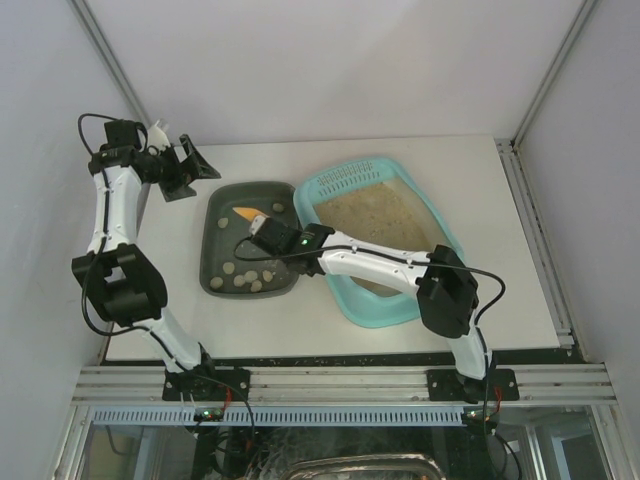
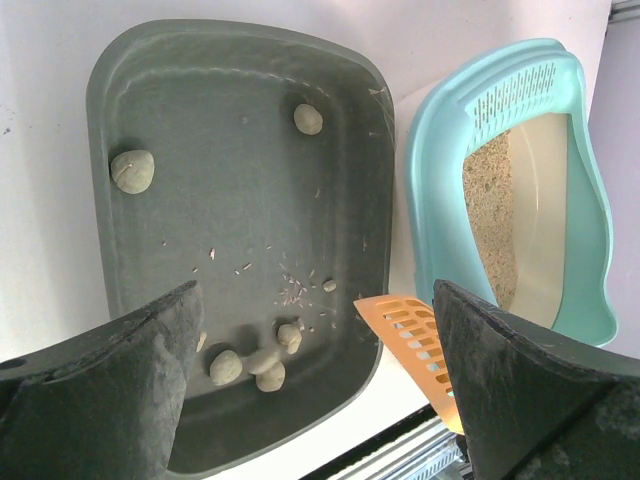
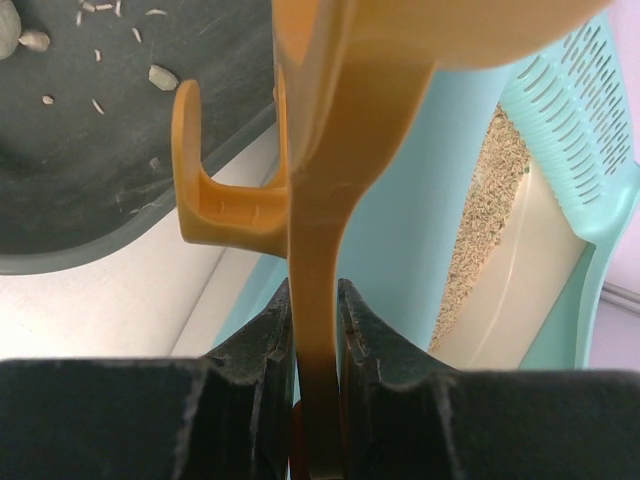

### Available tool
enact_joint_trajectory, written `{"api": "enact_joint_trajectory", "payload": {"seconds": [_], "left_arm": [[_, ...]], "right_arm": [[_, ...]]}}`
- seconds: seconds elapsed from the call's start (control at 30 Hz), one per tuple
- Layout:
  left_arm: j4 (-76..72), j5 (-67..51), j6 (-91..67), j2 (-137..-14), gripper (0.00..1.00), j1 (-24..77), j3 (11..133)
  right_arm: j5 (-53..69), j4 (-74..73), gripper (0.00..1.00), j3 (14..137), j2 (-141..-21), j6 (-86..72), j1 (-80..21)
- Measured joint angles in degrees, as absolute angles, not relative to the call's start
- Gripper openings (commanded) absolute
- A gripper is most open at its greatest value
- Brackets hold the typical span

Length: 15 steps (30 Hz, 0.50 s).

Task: Clean the litter box

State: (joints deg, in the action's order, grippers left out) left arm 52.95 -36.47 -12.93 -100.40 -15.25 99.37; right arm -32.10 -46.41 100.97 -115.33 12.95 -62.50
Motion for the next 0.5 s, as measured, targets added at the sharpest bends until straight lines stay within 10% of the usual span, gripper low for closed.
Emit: {"api": "enact_joint_trajectory", "payload": {"seconds": [0.5], "left_arm": [[53.28,-33.32,-11.38,-100.38,1.00,-13.61,99.18]], "right_arm": [[-19.44,-49.69,0.00,100.47,-102.52,1.98,-54.46]]}}
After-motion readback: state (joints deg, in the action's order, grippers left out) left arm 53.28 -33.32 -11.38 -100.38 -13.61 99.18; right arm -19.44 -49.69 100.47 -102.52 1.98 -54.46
